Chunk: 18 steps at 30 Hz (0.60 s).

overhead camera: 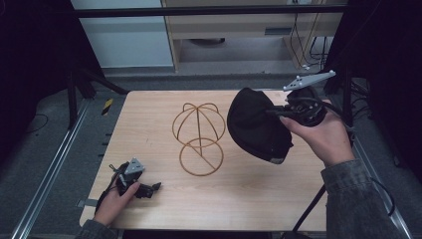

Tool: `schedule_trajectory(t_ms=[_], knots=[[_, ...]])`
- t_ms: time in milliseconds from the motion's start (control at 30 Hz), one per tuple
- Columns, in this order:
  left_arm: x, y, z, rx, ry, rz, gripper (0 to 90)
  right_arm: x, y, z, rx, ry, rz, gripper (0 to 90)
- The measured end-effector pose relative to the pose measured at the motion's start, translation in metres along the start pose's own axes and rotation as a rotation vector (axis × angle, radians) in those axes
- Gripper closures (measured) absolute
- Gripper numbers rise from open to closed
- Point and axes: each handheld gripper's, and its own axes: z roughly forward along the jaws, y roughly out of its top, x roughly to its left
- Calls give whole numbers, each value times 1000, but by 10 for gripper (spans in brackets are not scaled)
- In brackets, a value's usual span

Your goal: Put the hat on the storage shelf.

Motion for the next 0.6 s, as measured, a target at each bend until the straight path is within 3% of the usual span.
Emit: schedule_trajectory(t_ms=[333,600], knots=[[0,0,0,0,-3,1,0,11,24,-2,-47,15,-19,775],[0,0,0,0,-2,1,0,12,35,4,-52,26,-23,776]])
